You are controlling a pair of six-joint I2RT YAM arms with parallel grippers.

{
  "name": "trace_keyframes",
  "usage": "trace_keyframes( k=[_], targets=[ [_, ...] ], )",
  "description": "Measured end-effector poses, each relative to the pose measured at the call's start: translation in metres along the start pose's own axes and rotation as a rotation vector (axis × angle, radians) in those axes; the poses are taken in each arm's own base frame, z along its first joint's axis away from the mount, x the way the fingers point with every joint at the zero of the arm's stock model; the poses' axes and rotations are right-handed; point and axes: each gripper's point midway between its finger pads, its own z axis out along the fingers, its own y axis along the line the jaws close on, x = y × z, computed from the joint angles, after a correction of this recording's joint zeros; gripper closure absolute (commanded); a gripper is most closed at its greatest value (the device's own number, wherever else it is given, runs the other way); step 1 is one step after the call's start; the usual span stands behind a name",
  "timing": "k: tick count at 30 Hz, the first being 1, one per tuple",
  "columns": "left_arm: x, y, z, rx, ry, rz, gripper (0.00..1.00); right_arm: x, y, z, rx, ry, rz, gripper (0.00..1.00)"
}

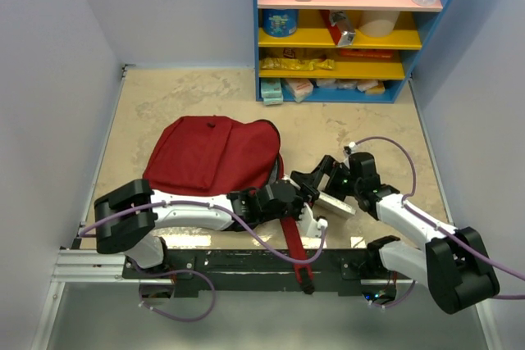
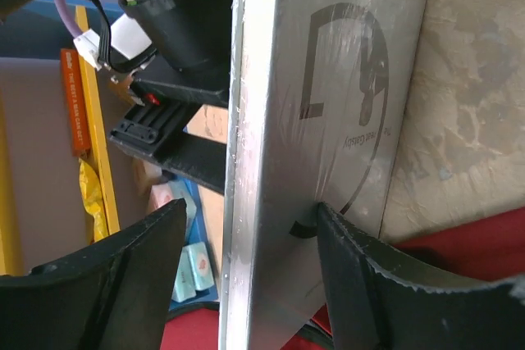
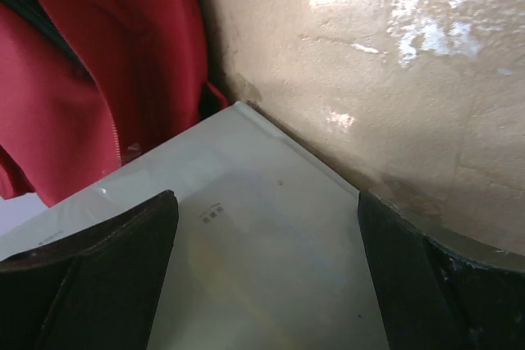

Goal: Pack the student bag
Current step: Pick up the book from the center of the board.

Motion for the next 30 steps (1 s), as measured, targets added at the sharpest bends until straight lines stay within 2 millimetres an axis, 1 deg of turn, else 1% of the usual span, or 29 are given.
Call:
trace_keyframes(
  k=[5, 11, 16, 21, 28, 30],
  targets=[
    [-0.004, -0.002, 0.000, 0.033, -0.015, 0.002, 0.34, 0.002, 0.004, -0.001, -0.010, 0.014, 0.003, 0.06],
    [-0.003, -0.003, 0.000, 0.084, -0.016, -0.022, 0.33, 0.004, 0.004, -0.001, -0.011, 0.024, 0.003, 0.06],
    [0.000, 0.000, 0.001, 0.119, -0.012, -0.073, 0.25, 0.005, 0.004, -0.001, -0.011, 0.028, 0.004, 0.06],
    [0.006, 0.005, 0.003, 0.170, -0.002, -0.177, 0.18, 0.005, 0.004, -0.001, -0.011, 0.026, 0.004, 0.05],
    [0.012, 0.002, 0.001, 0.211, 0.006, -0.265, 0.18, 0.006, 0.004, -0.001, -0.013, 0.033, 0.000, 0.05],
    [0.013, 0.000, 0.000, 0.222, 0.012, -0.284, 0.22, 0.007, 0.004, -0.002, -0.013, 0.035, -0.002, 0.05]
  ],
)
